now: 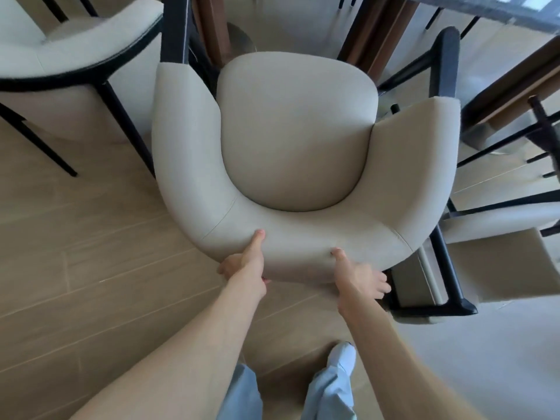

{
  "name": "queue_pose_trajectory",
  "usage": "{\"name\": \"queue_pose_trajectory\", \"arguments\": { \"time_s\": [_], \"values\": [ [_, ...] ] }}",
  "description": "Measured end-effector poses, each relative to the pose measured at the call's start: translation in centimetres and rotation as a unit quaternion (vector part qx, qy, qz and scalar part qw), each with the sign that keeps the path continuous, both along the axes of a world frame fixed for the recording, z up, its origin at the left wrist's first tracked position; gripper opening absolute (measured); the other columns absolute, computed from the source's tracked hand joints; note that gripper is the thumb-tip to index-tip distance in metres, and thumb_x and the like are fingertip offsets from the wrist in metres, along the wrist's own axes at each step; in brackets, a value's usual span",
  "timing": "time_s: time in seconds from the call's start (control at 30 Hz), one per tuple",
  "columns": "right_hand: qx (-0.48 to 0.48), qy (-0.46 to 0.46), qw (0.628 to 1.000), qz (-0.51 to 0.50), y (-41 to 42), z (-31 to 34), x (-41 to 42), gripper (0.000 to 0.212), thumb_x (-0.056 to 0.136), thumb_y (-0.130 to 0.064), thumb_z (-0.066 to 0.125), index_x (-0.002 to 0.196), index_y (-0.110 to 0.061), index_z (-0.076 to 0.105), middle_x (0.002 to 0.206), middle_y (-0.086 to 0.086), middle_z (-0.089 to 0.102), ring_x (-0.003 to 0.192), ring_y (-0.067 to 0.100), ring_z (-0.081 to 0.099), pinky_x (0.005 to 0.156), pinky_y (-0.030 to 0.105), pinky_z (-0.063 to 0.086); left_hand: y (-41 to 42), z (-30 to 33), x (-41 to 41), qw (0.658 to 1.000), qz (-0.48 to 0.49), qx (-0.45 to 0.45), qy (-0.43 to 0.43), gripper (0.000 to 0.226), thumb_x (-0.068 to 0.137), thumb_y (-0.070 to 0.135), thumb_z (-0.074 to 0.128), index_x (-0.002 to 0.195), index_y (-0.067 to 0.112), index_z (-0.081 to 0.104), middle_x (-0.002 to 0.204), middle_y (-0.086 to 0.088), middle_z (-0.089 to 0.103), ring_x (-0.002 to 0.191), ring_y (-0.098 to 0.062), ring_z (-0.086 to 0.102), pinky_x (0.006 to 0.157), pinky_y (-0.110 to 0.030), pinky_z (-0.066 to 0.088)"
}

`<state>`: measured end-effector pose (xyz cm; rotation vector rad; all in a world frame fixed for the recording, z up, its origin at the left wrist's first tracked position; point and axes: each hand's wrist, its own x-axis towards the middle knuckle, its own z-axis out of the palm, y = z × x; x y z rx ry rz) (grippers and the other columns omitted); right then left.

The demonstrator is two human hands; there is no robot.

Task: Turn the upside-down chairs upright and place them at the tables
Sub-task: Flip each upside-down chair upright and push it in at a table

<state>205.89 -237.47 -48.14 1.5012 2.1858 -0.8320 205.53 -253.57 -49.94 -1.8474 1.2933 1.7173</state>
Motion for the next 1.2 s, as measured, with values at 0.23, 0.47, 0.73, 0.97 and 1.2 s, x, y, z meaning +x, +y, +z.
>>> {"name": "queue_pose_trajectory", "arguments": {
  "time_s": [0.23,0.47,0.73,0.97,1.2],
  "values": [
    [0.126,0.152,0.752,0.629,-2.9,1.7,-5.1,0.102,0.069,-0.050,0.081,0.152,-0.020,0.030,0.154,0.000,0.032,0.149,0.024,0.022,0.123,0.046,0.008,-2.2,2.7,-8.2,0.995,-0.038,0.036,0.084,0.086,0.065,0.040,0.093,0.128,0.000,0.048,0.123,-0.021,0.060,0.085,-0.042,0.070,0.053,-0.051,0.061],
    [0.240,0.155,0.694,0.661,-4.0,1.5,-18.4,0.091,0.056,-0.043,0.090,0.131,-0.017,0.045,0.126,0.011,0.044,0.120,0.032,0.041,0.105,0.044,0.026,-2.9,4.2,-18.8,0.925,-0.250,-0.285,-0.006,0.122,0.059,0.079,0.076,0.140,-0.005,0.041,0.138,-0.016,0.042,0.128,-0.033,0.045,0.100,-0.045,0.046],
    [0.207,0.194,0.678,0.678,-4.1,1.5,-27.6,0.060,0.064,-0.033,0.077,0.114,-0.015,0.048,0.115,0.009,0.052,0.110,0.030,0.049,0.108,0.041,0.028,-3.7,4.3,-25.4,0.563,-0.566,-0.580,0.164,0.035,0.103,0.023,0.048,0.133,0.012,0.060,0.142,-0.015,0.052,0.132,-0.035,0.043,0.112,-0.050,0.030],
    [0.201,0.204,0.678,0.677,-4.2,1.2,-29.2,0.058,0.059,-0.034,0.077,0.106,-0.014,0.049,0.106,0.008,0.053,0.101,0.031,0.050,0.102,0.043,0.034,-3.8,4.2,-26.0,0.524,-0.606,-0.577,0.160,0.042,0.096,0.012,0.049,0.136,0.004,0.060,0.144,-0.021,0.055,0.141,-0.038,0.043,0.113,-0.060,0.031],
    [0.134,0.163,0.688,0.694,-4.2,2.6,-29.3,0.069,0.069,-0.035,0.073,0.128,-0.011,0.045,0.120,0.010,0.051,0.114,0.033,0.048,0.112,0.044,0.027,-3.7,5.8,-26.7,0.532,-0.621,-0.558,0.143,0.041,0.089,0.009,0.045,0.123,-0.002,0.067,0.130,-0.026,0.063,0.127,-0.044,0.054,0.102,-0.060,0.040]
  ]
}}
